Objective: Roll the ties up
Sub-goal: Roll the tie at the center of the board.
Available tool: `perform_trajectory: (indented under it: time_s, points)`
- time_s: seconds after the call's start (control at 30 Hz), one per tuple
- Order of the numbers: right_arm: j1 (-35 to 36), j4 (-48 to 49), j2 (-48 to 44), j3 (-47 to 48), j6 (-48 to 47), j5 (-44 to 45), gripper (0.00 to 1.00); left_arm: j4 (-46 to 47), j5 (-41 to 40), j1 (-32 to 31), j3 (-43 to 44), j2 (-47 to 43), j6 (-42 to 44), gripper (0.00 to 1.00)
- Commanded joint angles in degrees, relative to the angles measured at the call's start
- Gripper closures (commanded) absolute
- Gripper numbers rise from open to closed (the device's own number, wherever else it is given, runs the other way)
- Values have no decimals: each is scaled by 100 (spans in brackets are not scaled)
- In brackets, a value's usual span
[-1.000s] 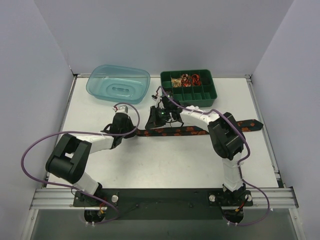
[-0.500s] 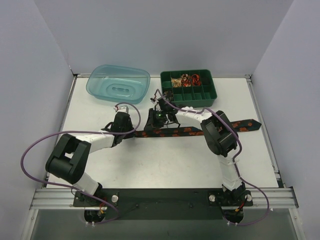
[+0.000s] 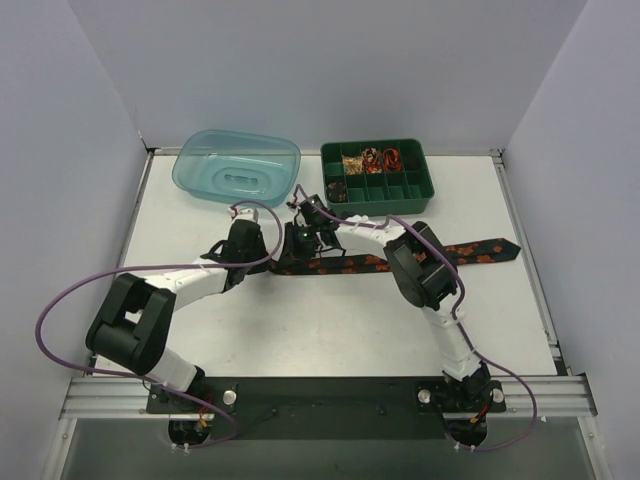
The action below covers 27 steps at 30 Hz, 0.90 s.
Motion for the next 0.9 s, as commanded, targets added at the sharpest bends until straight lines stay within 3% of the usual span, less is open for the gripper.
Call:
perform_trajectory:
  time_s: [0.0,0.87]
  points:
    - [141,-182,170,338,-21,89,100,-73,-135,-36,245,-220,78,100]
    - [256,-341,706,356,85,37,100,534,533,-309,280,-62,17,100]
